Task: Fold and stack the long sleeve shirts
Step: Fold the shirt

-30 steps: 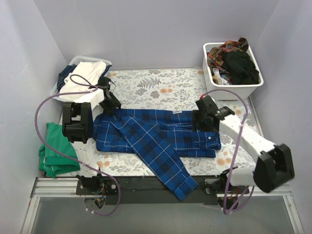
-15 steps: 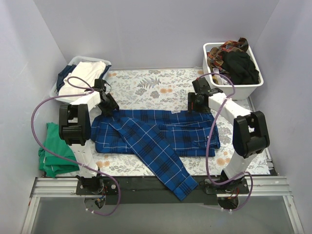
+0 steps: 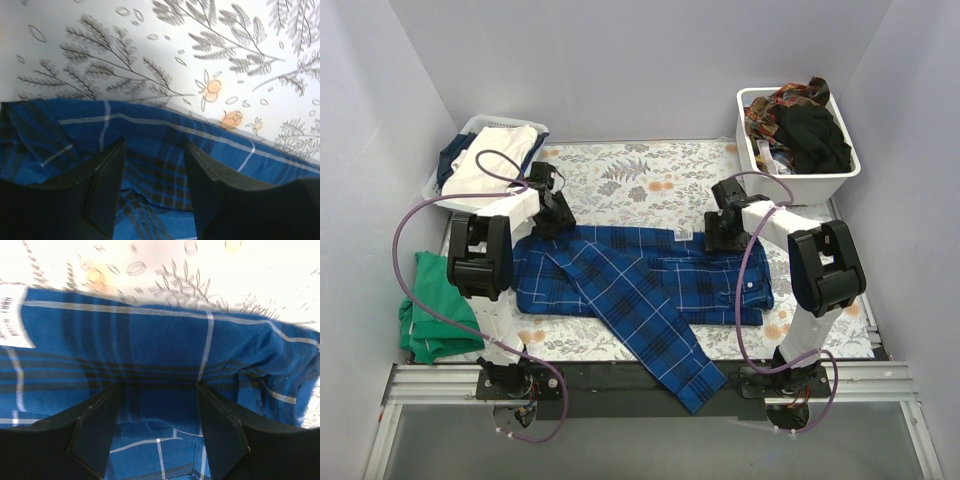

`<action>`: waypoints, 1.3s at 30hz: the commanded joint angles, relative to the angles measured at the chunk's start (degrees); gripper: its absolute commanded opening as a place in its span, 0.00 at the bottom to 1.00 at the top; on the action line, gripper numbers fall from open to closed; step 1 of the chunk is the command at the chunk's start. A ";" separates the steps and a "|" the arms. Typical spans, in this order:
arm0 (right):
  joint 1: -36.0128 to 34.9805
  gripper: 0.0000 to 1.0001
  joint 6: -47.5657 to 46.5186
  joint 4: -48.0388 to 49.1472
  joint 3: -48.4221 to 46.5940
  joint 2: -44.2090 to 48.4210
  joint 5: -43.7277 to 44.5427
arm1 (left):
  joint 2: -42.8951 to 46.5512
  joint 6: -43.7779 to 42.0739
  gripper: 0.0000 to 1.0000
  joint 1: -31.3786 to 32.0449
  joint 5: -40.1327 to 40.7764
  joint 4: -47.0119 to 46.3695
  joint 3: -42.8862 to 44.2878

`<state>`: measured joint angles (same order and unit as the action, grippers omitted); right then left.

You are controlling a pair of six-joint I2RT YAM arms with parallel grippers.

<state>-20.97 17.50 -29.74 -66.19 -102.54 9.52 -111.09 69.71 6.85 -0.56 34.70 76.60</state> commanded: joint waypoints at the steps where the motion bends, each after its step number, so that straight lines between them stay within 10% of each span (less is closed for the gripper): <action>1: 2.51 0.70 0.43 0.29 1.42 -3.27 -1.26 | 4.47 -1.07 0.49 1.85 0.91 1.60 -1.80; 11: 5.68 0.69 -1.23 -1.90 -11.66 -11.97 -0.99 | -0.70 0.07 0.50 1.94 2.49 4.76 -2.51; 22: 7.09 0.70 -4.40 -3.57 -25.47 -18.66 -0.99 | -16.70 -0.19 0.49 1.94 3.80 9.07 20.60; 39: 6.21 0.70 -4.84 -2.61 -20.39 -3.63 -4.59 | 9.21 3.49 0.63 1.94 3.57 8.29 3.75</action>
<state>-14.61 13.15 -33.21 -88.47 -109.16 5.85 -108.09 70.74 8.84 4.99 43.68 85.03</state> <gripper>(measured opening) 0.697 0.623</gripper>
